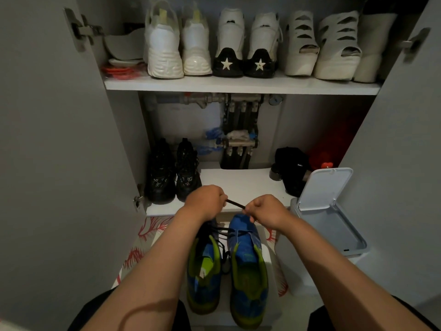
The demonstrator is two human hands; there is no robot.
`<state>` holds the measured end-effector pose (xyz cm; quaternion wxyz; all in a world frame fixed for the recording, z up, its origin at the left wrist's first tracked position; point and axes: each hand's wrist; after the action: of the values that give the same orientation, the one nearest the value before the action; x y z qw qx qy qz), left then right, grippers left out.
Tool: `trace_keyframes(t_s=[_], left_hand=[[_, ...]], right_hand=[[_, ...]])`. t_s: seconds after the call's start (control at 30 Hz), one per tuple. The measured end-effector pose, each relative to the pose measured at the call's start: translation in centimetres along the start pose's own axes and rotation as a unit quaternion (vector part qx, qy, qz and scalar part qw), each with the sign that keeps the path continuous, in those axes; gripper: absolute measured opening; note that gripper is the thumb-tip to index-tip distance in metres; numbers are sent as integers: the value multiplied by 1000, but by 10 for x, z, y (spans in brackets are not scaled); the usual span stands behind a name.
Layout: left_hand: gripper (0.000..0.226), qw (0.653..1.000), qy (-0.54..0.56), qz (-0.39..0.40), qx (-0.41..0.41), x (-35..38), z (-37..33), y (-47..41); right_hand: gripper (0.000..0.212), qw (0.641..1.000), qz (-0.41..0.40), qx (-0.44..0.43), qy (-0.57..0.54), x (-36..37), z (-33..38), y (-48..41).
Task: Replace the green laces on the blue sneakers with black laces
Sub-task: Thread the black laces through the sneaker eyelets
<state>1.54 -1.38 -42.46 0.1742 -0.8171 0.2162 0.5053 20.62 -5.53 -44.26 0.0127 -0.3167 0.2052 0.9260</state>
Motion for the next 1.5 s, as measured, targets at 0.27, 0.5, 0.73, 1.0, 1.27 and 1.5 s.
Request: trace_keyframes(t_s=[0.27,0.5,0.73,1.0,1.27,1.5], left_hand=[[43,995,87,38,24,19,-3,-5],[25,990,109,85,43,34,-19,-8],[27,995,37,93,9,41,-17,-9],[23,987,112,112,17,54,-19,-7],[17,980,160,121,-4,67,-19,-2],[17,992,100,77,-2,83,-23,-1]], right_hand=[[10,999,7,-43,-2,-1,-8,-5],[24,998,-55,-16,26,4,-15,-11],[37,989,-48,72,117,17,-21,-3],[25,952,-103,127,258,38,-37,3],[14,968,-97,197,125,33,-48,-8],[20,961,-10,271,-45,23,-57,-12]])
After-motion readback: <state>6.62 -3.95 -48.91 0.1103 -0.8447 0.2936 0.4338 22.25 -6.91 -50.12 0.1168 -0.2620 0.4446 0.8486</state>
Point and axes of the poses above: each hand's wrist, its own y-axis away from the middle knuckle, its own x-axis out of the palm, z = x × y, and after that the axes turned 14 degrees about x, right-handed
